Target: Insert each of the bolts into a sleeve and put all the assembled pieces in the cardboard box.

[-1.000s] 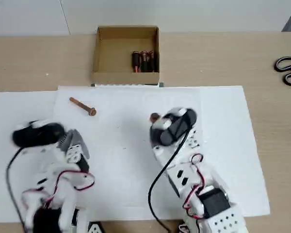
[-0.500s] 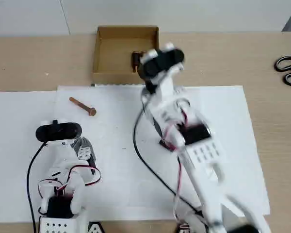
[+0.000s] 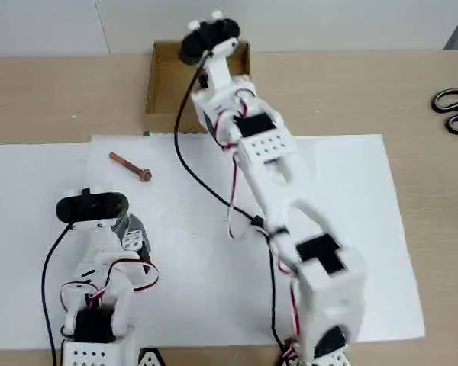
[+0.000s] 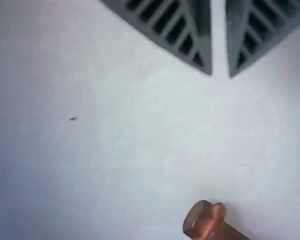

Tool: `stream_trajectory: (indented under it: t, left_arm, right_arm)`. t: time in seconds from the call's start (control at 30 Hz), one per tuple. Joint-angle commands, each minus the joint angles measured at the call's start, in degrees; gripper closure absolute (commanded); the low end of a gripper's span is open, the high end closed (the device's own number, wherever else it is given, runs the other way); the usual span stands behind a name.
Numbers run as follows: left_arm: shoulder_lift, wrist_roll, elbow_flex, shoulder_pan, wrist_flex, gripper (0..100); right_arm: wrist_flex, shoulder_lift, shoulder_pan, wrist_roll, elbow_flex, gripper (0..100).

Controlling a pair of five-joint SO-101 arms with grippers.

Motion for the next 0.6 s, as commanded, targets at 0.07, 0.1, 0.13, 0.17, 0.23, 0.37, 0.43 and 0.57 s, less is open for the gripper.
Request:
stream_trajectory:
  t: [0.07, 0.1, 0.13, 0.17, 0.23, 0.37, 0.43, 0.57]
  left_arm:
    - [-0.6, 0.0, -0.2, -0.3, -1.5, 99]
    - [-0.6, 0.0, -0.2, -0.3, -1.5, 99]
    - [-0.6, 0.0, -0.2, -0.3, -1.5, 99]
    - [-0.6, 0.0, -0.2, -0.3, -1.5, 99]
    - [-0.6, 0.0, -0.2, -0.3, -1.5, 99]
    - [-0.6, 0.0, -0.2, -0.3, -1.5, 99]
    - [-0.6, 0.0, -0.2, -0.3, -1.5, 99]
    - [-0.6, 0.0, -0.2, -0.3, -1.5, 99]
  right_arm:
    - [-1.8, 15.5, 0.3, 6.4, -23.8, 99.5]
    - [-1.8, 18.2, 0.2, 7.0, -27.1, 99.5]
    - [-1.7, 20.9, 0.1, 7.5, -30.3, 99.5]
    - [-1.5, 23.5, 0.1, 7.8, -33.5, 99.5]
    - [-1.0, 27.9, 0.0, 8.6, -38.7, 99.5]
    - [4.7, 34.5, -0.7, 9.8, -47.2, 99.2]
    - [7.6, 37.1, -1.4, 9.8, -50.7, 96.5]
    - [12.8, 40.1, -1.6, 10.2, -55.6, 84.7]
